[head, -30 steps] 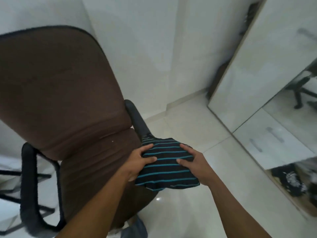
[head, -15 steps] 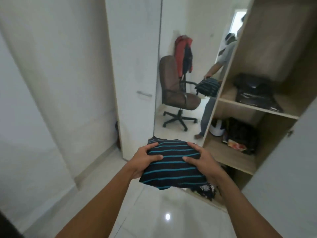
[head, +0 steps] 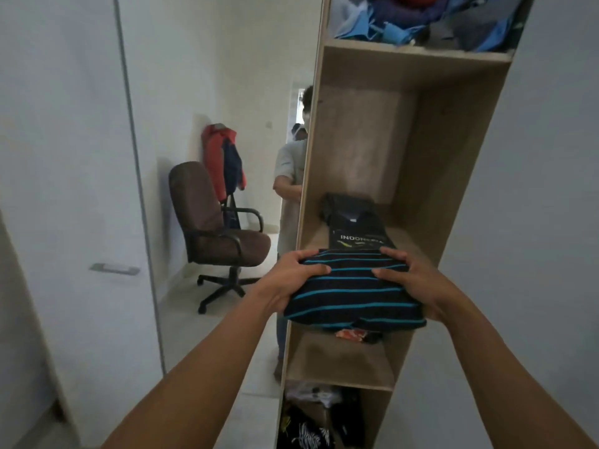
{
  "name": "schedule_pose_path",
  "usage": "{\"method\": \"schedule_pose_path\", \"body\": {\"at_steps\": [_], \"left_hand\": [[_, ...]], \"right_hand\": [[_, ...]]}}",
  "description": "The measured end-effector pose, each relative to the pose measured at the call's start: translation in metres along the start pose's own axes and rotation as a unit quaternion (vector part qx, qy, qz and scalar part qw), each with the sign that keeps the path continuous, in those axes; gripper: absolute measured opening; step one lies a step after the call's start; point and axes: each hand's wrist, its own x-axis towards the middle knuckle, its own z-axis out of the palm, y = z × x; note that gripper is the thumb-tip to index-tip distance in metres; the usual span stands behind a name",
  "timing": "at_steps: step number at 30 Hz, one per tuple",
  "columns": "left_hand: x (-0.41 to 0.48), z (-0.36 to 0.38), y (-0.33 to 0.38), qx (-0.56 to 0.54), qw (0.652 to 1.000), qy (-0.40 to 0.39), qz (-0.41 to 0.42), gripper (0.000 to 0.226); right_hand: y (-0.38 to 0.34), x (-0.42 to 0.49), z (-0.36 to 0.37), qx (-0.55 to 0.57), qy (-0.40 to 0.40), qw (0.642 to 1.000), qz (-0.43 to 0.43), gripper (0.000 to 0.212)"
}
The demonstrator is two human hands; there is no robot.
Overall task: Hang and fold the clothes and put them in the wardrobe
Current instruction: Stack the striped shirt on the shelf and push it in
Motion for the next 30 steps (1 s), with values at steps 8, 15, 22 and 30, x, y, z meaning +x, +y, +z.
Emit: {"method": "schedule_pose_path", "body": {"at_steps": [8,15,22,30], "left_hand": [[0.150,0.023,0.048,-0.004,0.999,-0.031,0.011,0.064],[0.261,0.042,0.100,0.034,0.987,0.030,0.153,0.072],[0.340,0.040,0.018,0.085,0.996,0.038,-0.015,0.070],[0.368,0.036,-0.022,0.112,0.990,0.067,-0.048,0.076]], "right_hand": [[-0.026,0.109,-0.062,0.020,0.046,0.998,0.034,0.062],[-0.048,0.215,-0.099,0.019,0.110,0.990,-0.087,0.068],[0.051,0.305,-0.100,0.018,0.000,0.999,0.044,0.071],[0.114,0.329,-0.112,0.062,-0.082,0.992,0.070,0.071]]}}
